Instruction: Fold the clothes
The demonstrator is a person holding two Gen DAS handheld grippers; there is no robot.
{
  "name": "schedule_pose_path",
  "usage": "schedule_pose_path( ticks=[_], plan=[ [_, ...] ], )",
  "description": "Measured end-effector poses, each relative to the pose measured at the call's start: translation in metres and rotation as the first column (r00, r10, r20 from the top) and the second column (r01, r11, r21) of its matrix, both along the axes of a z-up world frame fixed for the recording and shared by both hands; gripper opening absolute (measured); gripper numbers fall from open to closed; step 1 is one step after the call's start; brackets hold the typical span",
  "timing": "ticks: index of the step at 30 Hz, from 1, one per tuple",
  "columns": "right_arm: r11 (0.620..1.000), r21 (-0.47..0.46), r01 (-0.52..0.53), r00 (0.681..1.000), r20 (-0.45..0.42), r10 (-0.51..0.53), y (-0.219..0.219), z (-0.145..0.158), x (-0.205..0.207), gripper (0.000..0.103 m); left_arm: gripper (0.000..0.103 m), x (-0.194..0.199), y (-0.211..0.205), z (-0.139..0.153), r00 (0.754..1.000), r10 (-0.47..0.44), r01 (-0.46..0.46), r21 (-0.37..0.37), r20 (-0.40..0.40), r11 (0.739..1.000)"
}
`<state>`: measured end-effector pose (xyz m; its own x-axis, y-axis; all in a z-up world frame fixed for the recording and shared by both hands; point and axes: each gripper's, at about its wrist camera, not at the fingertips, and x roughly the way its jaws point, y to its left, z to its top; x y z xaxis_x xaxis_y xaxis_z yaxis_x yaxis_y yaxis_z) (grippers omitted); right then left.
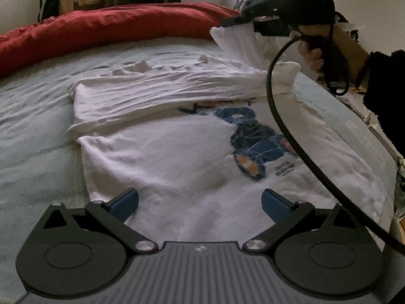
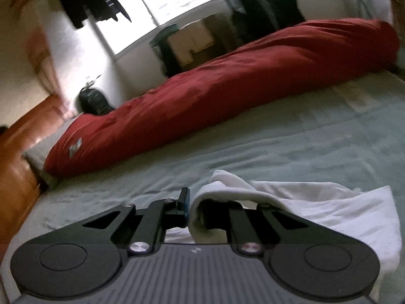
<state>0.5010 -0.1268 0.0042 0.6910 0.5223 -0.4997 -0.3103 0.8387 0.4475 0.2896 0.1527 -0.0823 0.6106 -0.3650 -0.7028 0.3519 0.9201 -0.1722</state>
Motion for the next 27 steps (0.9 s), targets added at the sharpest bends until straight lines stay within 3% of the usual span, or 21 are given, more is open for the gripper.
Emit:
schedule_pose_path(
  ticks=[6, 12, 21, 25, 27],
  plan=[
    [0.974, -0.177, -0.143, 0.989, 0.016, 0.148, 0.05, -0.01, -0.009, 0.012, 0.102, 0.001, -0.001, -0.003, 1.0, -0.002, 0.002, 0.006, -0.007, 1.0],
    [0.873, -0.422, -0.247, 0.963, -0.009, 0.268, 0.094, -0.035, -0.025, 0.012, 0.102, 0.001, -0.002, -0.004, 1.0, -0.003, 0.003, 0.006, -0.008, 1.0],
    [0.774, -0.58, -0.256, 0.948, 0.004, 0.317, 0.122, -0.062, -0.041, 0.018, 0.102, 0.001, -0.004, -0.005, 1.0, -0.005, 0.005, 0.017, -0.009, 1.0],
    [0.803, -0.544, -0.244, 0.958, -0.003, 0.288, 0.119, -0.062, -0.042, 0.029, 0.102, 0.002, -0.003, -0.006, 1.0, -0.005, 0.005, 0.016, -0.01, 1.0],
    [0.839, -0.483, -0.249, 0.961, -0.015, 0.277, 0.112, -0.058, -0.043, 0.049, 0.102, 0.003, -0.003, -0.006, 1.0, -0.005, 0.005, 0.014, -0.01, 1.0]
  ],
)
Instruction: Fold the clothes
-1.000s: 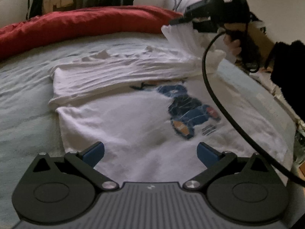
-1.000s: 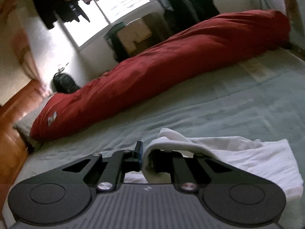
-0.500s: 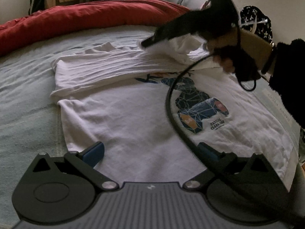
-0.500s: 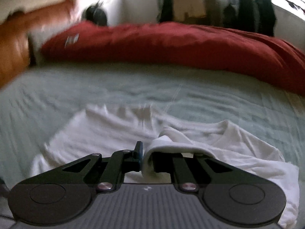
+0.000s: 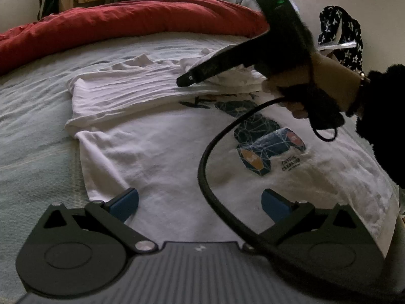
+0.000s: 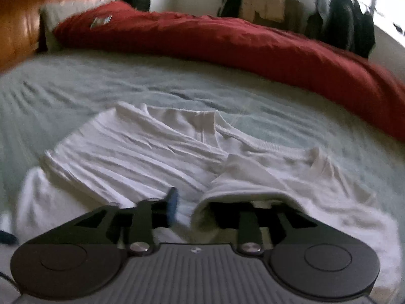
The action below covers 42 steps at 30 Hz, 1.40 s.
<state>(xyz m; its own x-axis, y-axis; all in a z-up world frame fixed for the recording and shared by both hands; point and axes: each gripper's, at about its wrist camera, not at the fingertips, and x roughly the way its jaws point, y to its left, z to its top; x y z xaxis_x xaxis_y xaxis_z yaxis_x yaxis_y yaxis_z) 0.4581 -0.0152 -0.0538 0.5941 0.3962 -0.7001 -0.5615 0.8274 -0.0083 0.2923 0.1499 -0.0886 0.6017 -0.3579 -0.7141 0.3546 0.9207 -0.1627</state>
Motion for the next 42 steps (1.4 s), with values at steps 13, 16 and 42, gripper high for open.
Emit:
schedule_pose_path(
  ticks=[13, 16, 42],
  plan=[
    [0.876, 0.371, 0.308, 0.947, -0.209, -0.245, -0.059, 0.001, 0.042, 0.058, 0.102, 0.001, 0.001, 0.0, 1.0, -0.003, 0.003, -0.007, -0.001, 1.0],
    [0.9, 0.372, 0.227, 0.973, -0.133, -0.19, -0.043, 0.01, 0.037, 0.058, 0.102, 0.001, 0.001, 0.0, 1.0, -0.003, 0.003, -0.009, -0.002, 1.0],
    [0.772, 0.504, 0.388, 0.903, -0.374, -0.21, -0.122, 0.02, 0.03, 0.08, 0.102, 0.001, 0.003, -0.001, 1.0, -0.001, 0.001, -0.016, -0.004, 1.0]
  ],
)
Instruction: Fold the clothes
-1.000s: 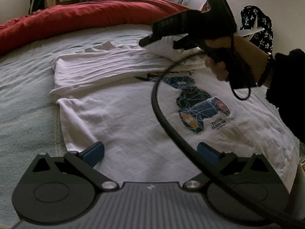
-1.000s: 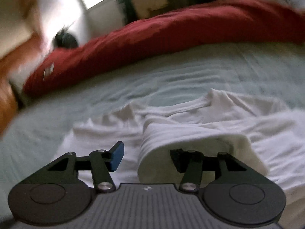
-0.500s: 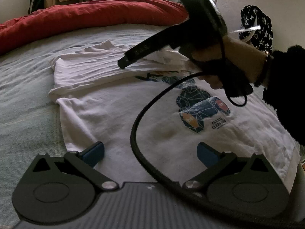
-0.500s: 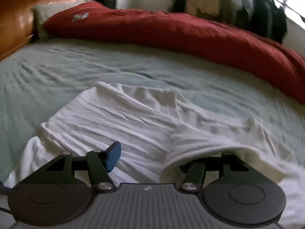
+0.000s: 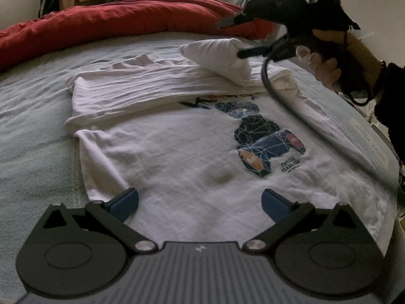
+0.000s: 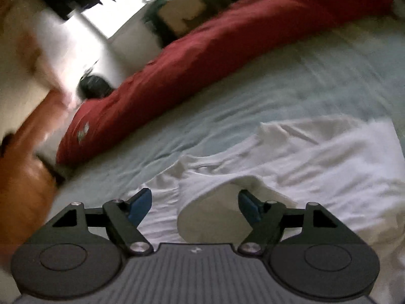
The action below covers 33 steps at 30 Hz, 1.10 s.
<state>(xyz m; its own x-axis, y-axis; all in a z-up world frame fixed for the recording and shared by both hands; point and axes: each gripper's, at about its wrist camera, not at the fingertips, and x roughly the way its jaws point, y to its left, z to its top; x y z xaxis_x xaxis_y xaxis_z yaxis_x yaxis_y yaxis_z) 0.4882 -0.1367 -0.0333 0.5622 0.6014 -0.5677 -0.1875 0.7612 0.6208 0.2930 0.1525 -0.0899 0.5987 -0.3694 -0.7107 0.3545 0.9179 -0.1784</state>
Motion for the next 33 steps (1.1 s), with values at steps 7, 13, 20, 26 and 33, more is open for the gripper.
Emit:
schedule_pose_path(
  ticks=[7, 13, 20, 26, 33],
  plan=[
    [0.992, 0.12, 0.045, 0.998, -0.055, -0.039, -0.018, -0.02, -0.002, 0.081, 0.102, 0.0, 0.001, -0.001, 1.0, 0.0, 0.0, -0.006, -0.001, 1.0],
    [0.988, 0.105, 0.116, 0.986, -0.13, -0.102, -0.026, -0.03, -0.002, 0.083, 0.102, 0.0, 0.0, -0.001, 1.0, 0.0, 0.0, 0.002, 0.0, 1.0],
    [0.986, 0.137, 0.094, 0.988, -0.135, -0.075, -0.002, -0.041, 0.007, 0.089, 0.102, 0.0, 0.0, -0.001, 1.0, 0.0, 0.0, -0.001, 0.0, 1.0],
    [0.979, 0.195, -0.064, 0.993, -0.081, 0.081, 0.055, -0.017, 0.018, 0.089, 0.102, 0.0, 0.001, -0.001, 1.0, 0.0, 0.0, -0.007, -0.001, 1.0],
    [0.959, 0.021, -0.282, 0.96, 0.012, 0.281, 0.123, 0.014, 0.006, 0.089, 0.102, -0.001, 0.003, 0.001, 1.0, 0.0, 0.0, -0.024, -0.003, 1.0]
  ],
)
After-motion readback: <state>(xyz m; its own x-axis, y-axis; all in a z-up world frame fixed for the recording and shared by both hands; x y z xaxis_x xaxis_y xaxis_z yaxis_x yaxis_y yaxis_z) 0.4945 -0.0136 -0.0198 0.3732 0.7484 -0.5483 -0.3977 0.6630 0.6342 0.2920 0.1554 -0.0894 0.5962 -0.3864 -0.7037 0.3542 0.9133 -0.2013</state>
